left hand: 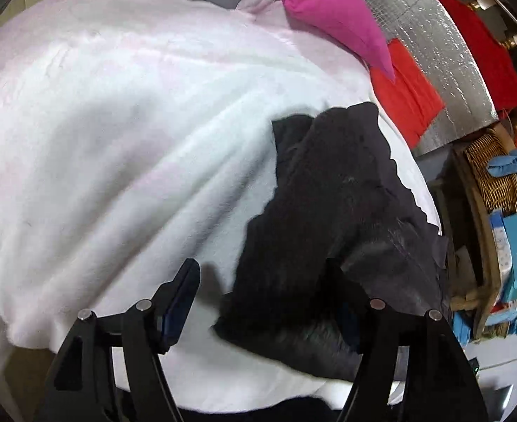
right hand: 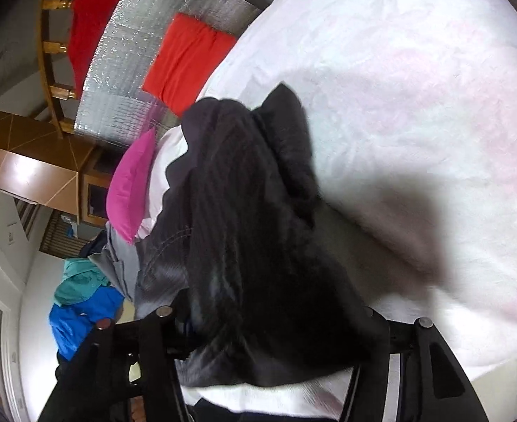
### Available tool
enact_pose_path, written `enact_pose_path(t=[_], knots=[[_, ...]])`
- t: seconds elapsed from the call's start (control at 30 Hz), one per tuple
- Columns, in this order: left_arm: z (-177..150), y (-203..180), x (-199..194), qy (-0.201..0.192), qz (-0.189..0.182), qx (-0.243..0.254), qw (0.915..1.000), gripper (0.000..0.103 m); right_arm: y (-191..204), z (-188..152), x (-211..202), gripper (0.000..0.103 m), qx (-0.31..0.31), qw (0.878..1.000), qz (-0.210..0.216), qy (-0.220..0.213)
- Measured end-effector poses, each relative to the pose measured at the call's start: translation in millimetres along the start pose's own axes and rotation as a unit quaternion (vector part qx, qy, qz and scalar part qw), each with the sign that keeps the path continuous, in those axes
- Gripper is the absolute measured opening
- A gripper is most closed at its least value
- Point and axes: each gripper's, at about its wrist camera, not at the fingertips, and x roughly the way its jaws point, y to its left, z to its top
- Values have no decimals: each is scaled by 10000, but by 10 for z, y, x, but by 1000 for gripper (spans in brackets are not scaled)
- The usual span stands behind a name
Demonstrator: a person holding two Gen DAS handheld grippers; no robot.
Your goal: Fold large clothes
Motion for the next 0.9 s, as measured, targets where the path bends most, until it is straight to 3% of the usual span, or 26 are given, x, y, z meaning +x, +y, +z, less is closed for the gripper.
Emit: enact_pose_path(t=[0.13,0.2,0.27,0.33,0.43,0.6,0.9], knots=[[50,46,-306,-109,305,511,9982,72,-35,66,-286,67,-258,9994,-163,-176],[40,-57,-447,-352,825,964,9913,72,-37,125,-463,69,-429,9979,-273,-410],[28,-259,-568,-731,1446,1633,9732,72,-80,219,-601,74,-395,9975,-218,-547],[19,-462,-613,-946,1784,2097,9567,72,-107,316,-662,75,-357,9972,-216,-624],[-2,-696,-681,-1153,2088,2569,9365,73,-92,432,-642,75,-291,9975,-125,-638],[-71,-941,-708,-1332,2287,3087,9136,74,-38,559,-416,76,-332,9988,1,-353],[-31,-1091,-537,-1306,2434,3297,9028,74,-90,705,113,79,-288,9989,-129,334]])
